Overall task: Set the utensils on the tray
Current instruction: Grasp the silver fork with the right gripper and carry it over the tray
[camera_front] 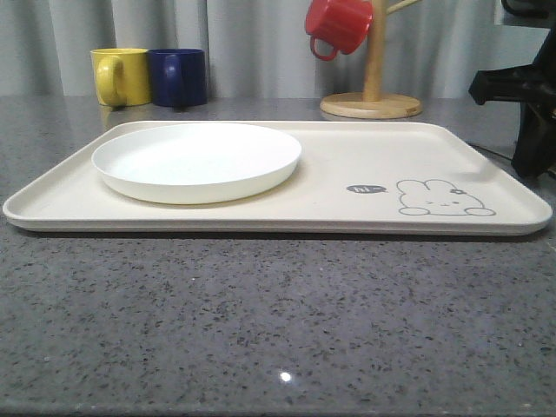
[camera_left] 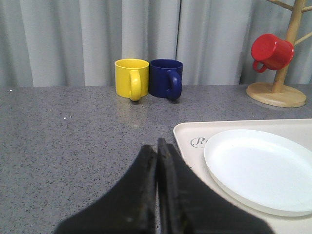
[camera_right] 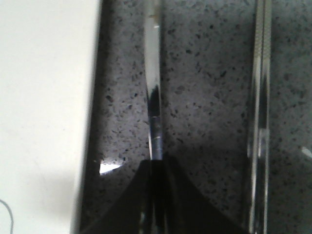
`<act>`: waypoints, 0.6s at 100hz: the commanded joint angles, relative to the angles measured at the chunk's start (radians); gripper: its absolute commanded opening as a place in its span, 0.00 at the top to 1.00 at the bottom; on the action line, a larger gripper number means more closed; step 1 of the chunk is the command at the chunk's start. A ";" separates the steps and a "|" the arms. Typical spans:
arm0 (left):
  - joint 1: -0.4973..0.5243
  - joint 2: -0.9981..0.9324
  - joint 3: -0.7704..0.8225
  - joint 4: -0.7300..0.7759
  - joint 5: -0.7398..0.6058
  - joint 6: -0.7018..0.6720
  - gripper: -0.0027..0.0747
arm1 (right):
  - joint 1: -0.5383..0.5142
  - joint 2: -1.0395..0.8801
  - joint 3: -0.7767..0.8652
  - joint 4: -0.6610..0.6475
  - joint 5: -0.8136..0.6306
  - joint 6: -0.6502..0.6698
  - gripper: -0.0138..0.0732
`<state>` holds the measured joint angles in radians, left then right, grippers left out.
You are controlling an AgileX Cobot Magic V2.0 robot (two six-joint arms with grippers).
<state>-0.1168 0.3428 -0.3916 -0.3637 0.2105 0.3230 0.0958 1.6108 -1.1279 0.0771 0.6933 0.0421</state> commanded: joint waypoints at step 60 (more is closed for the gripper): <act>-0.002 0.007 -0.029 -0.007 -0.077 0.001 0.99 | 0.066 -0.152 -0.221 0.000 0.135 0.131 0.84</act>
<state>-0.1168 0.3428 -0.3916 -0.3637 0.2105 0.3230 0.1296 1.5187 -1.2913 0.0771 0.8243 0.1285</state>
